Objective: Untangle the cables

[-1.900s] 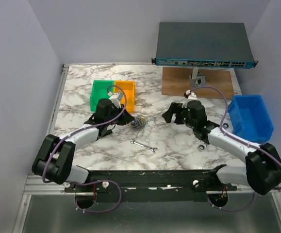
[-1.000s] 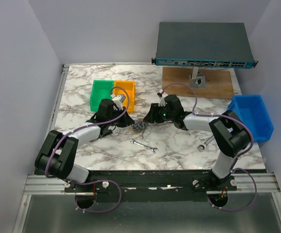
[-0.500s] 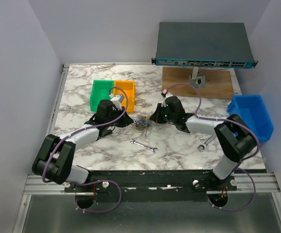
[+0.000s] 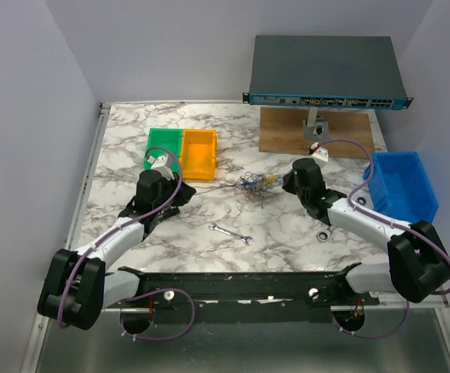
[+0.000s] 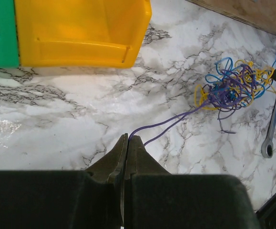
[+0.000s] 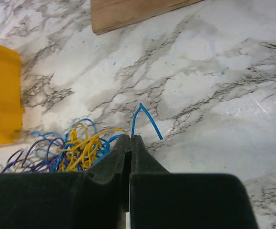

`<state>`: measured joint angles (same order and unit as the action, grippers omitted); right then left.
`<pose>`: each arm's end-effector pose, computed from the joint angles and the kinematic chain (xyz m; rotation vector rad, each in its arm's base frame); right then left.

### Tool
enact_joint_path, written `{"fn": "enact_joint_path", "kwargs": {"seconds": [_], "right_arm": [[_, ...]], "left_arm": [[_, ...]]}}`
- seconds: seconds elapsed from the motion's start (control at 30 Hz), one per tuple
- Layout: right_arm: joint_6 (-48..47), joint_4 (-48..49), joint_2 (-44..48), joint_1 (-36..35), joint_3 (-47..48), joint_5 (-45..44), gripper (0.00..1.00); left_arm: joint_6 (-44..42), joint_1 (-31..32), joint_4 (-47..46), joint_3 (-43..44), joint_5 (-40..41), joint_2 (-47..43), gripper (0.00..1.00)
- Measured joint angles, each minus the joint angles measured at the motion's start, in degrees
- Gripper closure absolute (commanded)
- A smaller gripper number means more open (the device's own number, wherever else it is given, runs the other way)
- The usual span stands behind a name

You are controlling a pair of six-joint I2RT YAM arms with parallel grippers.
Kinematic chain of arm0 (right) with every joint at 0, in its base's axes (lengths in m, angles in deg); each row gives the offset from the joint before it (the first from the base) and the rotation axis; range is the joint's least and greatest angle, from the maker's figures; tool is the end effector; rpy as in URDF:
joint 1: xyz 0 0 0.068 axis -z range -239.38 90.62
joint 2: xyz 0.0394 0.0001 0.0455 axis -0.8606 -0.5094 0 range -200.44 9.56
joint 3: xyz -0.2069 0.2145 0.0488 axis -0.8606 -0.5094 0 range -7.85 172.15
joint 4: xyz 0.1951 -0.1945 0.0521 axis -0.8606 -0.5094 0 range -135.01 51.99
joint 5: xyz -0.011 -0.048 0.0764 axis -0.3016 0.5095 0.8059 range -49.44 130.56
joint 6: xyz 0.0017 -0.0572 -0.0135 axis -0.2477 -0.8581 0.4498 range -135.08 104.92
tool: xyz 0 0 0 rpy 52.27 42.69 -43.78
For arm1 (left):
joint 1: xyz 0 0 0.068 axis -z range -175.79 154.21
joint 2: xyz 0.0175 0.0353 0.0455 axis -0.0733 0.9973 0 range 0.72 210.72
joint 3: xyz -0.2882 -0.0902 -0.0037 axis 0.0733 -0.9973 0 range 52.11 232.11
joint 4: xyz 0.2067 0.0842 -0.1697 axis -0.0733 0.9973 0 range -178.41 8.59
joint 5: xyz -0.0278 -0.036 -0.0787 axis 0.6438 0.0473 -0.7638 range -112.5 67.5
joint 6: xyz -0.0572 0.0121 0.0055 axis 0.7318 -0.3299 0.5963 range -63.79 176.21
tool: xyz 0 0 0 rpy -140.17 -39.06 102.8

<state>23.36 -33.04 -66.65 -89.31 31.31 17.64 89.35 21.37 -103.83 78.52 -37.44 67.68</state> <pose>0.2626 0.1322 0.2270 0.3874 2.0596 0.2984 0.2353 -0.0842 0.2085 -0.1176 2.0875 -0.8100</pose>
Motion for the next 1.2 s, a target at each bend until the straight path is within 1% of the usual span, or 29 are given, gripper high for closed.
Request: {"fn": "enact_joint_path", "kwargs": {"seconds": [0.07,0.1,0.13,0.17,0.2,0.23,0.27,0.3,0.33,0.37,0.4,0.43,0.47,0.53,0.63,0.73,0.93,1.1,1.2], "right_arm": [[-0.37,-0.42,0.11,0.55,-0.35,0.09,0.99],[-0.92,-0.48,0.13,0.66,-0.50,0.87,0.99],[-1.62,-0.42,0.13,0.72,-0.59,2.19,0.99],[-2.62,-0.26,0.11,0.79,-0.66,4.02,0.99],[-3.54,-0.07,0.13,0.83,-0.68,6.05,0.99],[-4.37,0.17,0.13,0.87,-0.68,8.24,0.98],[-5.22,0.44,0.11,0.92,-0.68,10.38,0.97],[-5.88,0.66,0.11,0.98,-0.68,12.24,0.94],[-6.40,0.92,0.11,1.03,-0.66,13.84,0.87],[-6.75,1.01,0.09,1.07,-0.66,15.13,0.78],[-7.10,1.01,0.07,1.07,-0.66,16.20,0.62],[-7.54,1.03,0.00,1.07,-0.66,17.16,0.51],[-7.58,1.03,-0.07,1.07,-0.66,17.88,0.43],[-8.07,0.96,-0.11,1.09,-0.66,18.58,0.33],[-8.52,0.94,-0.09,1.11,-0.68,18.73,0.32],[-8.48,0.83,0.46,1.14,-1.18,18.36,0.33],[-8.35,-0.52,3.02,1.25,-2.51,15.54,0.37],[-8.31,-0.79,3.10,2.19,-2.54,14.38,0.38],[-8.31,-0.87,1.57,3.23,-1.90,14.43,0.39]], "left_arm": [[0.37,-0.57,0.17,-0.59,0.46,-0.83,1.00],[0.37,-0.61,0.15,-0.61,0.44,-0.90,0.93],[0.35,-0.59,0.02,-0.61,0.28,-0.90,0.76],[0.31,-0.59,0.00,-0.61,-0.02,-0.90,0.63],[-0.26,-0.46,-0.13,-0.61,-0.66,-0.90,0.48],[-0.20,0.17,-0.22,-0.61,-0.79,-0.90,0.40],[-0.68,0.72,-0.35,-0.59,-0.79,-0.94,0.35],[-1.20,2.21,-0.24,-0.35,-0.76,-1.01,0.32],[-1.99,4.31,0.20,0.31,-0.68,-1.03,0.31],[-2.64,5.77,0.57,0.87,-0.57,-1.03,0.31],[-3.30,7.89,1.27,2.32,-0.52,-0.81,0.30],[-3.98,9.44,1.70,3.76,-0.55,-0.26,0.30],[-4.46,10.78,1.86,5.60,-0.68,0.74,0.31],[-5.20,11.96,1.86,9.22,-0.74,3.37,0.31],[-6.08,12.98,2.78,13.88,-0.72,8.11,0.31],[-6.86,14.16,5.60,18.91,-0.72,13.97,0.31],[-7.39,15.93,11.96,30.12,-1.11,24.87,0.32],[-7.37,16.83,14.38,36.35,-2.01,30.40,0.32],[-7.26,17.92,15.87,40.02,-3.15,33.81,0.32]]}}
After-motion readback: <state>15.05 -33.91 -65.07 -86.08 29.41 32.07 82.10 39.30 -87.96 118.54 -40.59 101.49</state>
